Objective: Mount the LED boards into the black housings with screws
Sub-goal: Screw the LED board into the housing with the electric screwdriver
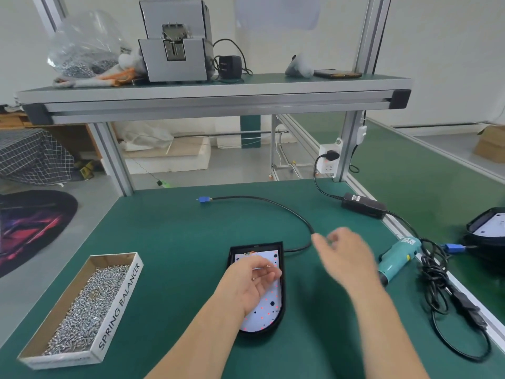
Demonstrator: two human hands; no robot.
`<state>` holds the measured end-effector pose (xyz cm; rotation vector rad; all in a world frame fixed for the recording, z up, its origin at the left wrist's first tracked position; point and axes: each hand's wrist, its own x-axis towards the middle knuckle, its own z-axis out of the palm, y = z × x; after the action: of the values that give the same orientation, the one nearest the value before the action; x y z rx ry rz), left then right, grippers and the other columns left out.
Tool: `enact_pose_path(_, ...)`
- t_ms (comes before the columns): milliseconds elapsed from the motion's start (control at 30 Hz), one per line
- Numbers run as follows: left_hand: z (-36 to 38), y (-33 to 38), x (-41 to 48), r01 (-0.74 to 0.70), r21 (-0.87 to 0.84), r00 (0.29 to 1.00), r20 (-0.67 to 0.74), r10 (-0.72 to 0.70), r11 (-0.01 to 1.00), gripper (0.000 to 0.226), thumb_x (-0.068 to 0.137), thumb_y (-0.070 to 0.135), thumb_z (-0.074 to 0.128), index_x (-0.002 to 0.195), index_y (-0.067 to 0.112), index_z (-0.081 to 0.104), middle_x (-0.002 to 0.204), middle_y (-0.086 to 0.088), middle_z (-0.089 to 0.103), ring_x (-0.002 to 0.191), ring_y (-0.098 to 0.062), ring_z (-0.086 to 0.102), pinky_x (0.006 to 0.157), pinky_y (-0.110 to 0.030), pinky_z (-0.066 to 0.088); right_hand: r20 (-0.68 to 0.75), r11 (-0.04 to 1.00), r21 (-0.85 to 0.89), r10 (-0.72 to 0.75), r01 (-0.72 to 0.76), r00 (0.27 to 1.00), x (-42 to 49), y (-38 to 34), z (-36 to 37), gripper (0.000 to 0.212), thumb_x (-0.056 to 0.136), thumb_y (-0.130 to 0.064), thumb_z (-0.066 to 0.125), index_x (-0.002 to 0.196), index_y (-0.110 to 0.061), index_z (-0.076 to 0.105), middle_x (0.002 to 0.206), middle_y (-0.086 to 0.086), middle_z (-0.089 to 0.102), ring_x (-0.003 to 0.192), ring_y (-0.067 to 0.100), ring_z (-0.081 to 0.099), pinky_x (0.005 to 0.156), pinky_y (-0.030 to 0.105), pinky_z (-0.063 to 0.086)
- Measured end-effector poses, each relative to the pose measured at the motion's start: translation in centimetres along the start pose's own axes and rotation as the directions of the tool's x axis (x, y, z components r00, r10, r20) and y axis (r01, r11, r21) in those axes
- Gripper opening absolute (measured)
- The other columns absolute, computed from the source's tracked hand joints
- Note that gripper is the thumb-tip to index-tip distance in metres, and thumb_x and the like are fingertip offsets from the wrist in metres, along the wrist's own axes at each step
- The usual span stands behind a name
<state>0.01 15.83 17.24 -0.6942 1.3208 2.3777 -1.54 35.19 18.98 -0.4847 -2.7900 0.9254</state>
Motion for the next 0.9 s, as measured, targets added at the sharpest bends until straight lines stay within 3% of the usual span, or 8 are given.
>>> enact_pose_path(100, -0.5, 0.3, 0.1, 0.026, -0.041, 1.0, -0.007, -0.027, 0.999, 0.009, 0.081, -0.008, 0.06, 0.075, -0.003, 0.065, 0.068, -0.017, 0.067, 0.055, -0.024, 0.068, 0.048, -0.021, 0.055, -0.268, 0.983, 0.023, 0.179, -0.18, 0.947, 0.7, 5.0, -2.7, 0.056, 0.087, -0.049, 0.07, 0.119, -0.005, 0.056, 0.124, 0.023, 0.052, 0.115, 0.042, 0.051, 0.09, 0.05, 0.046)
enact_pose_path(300, -0.8, 0.6, 0.3, 0.097, -0.051, 0.995, 0.009, -0.096, 0.994, 0.017, 0.078, -0.001, 0.067, 0.062, 0.001, 0.073, 0.065, -0.009, 0.065, 0.049, -0.015, 0.057, 0.041, -0.018, 0.044, -0.083, 0.93, -0.007, 0.366, -0.368, 0.927, 1.5, 7.8, -1.6, 0.104, 0.082, -0.036, 0.078, 0.155, -0.008, 0.01, 0.134, 0.032, 0.043, 0.114, 0.049, 0.053, 0.094, 0.048, 0.045)
enact_pose_path(367, -0.9, 0.6, 0.3, 0.116, -0.07, 0.993, 0.019, -0.115, 0.991, 0.014, 0.078, -0.002, 0.067, 0.065, 0.0, 0.072, 0.063, -0.008, 0.061, 0.048, -0.014, 0.052, 0.038, -0.016, 0.038, -0.08, 0.9, 0.127, 0.428, -0.417, 0.9, 2.1, 7.8, -1.6, 0.102, 0.079, -0.026, 0.079, 0.154, -0.008, 0.012, 0.119, 0.027, 0.051, 0.109, 0.045, 0.056, 0.089, 0.044, 0.046)
enact_pose_path(467, -1.2, 0.6, 0.4, 0.122, -0.084, 0.992, 0.042, -0.119, 0.989, 0.023, 0.081, -0.002, 0.065, 0.06, 0.0, 0.074, 0.064, -0.008, 0.06, 0.048, -0.013, 0.053, 0.037, -0.016, 0.039, 0.101, 0.591, 0.704, 0.465, -0.393, 0.88, 2.4, 6.9, -1.4, 0.035, 0.082, -0.002, 0.065, 0.114, -0.005, 0.05, 0.082, 0.01, 0.049, 0.065, 0.026, 0.053, 0.048, 0.024, 0.044)
enact_pose_path(533, -1.4, 0.6, 0.5, 0.121, -0.1, 0.992, 0.053, -0.116, 0.988, 0.024, 0.082, -0.002, 0.065, 0.06, -0.001, 0.074, 0.065, -0.009, 0.061, 0.048, -0.013, 0.056, 0.039, -0.016, 0.043, 0.186, 0.285, 0.905, 0.405, -0.316, 0.895, 2.2, 5.9, -0.6, 0.026, 0.081, 0.009, 0.058, 0.091, -0.013, 0.051, 0.073, 0.003, 0.045, 0.047, 0.012, 0.044, 0.037, 0.015, 0.034)
enact_pose_path(667, -1.6, 0.5, 0.6, 0.115, -0.117, 0.993, 0.05, -0.11, 0.986, 0.02, 0.082, -0.005, 0.062, 0.065, -0.003, 0.072, 0.066, -0.012, 0.063, 0.047, -0.015, 0.058, 0.041, -0.017, 0.047, 0.151, -0.028, 0.989, 0.217, -0.149, 0.965, 1.0, 2.7, 0.3, 0.024, 0.088, -0.015, 0.074, 0.1, -0.022, 0.055, 0.081, -0.005, 0.061, 0.062, 0.008, 0.059, 0.06, 0.021, 0.049)
enact_pose_path(767, -1.6, 0.5, 0.6, 0.104, -0.113, 0.994, 0.047, -0.099, 0.988, 0.018, 0.083, -0.008, 0.061, 0.069, -0.005, 0.07, 0.066, -0.013, 0.064, 0.048, -0.016, 0.062, 0.042, -0.017, 0.05, 0.169, -0.315, 0.938, 0.039, -0.148, 0.985, 0.3, 0.5, 0.1, 0.029, 0.087, -0.039, 0.075, 0.095, -0.015, 0.061, 0.075, -0.003, 0.062, 0.066, 0.013, 0.061, 0.062, 0.024, 0.052)
enact_pose_path(900, -1.7, 0.3, 0.5, 0.097, -0.126, 0.994, 0.058, -0.09, 0.987, 0.013, 0.084, -0.012, 0.062, 0.074, -0.007, 0.068, 0.068, -0.015, 0.067, 0.053, -0.02, 0.067, 0.045, -0.019, 0.053, 0.212, -0.322, 0.919, -0.082, -0.227, 0.974, 0.1, -2.7, 0.3, 0.028, 0.084, -0.037, 0.069, 0.106, -0.021, 0.071, 0.065, -0.006, 0.051, 0.055, 0.008, 0.046, 0.049, 0.017, 0.04)
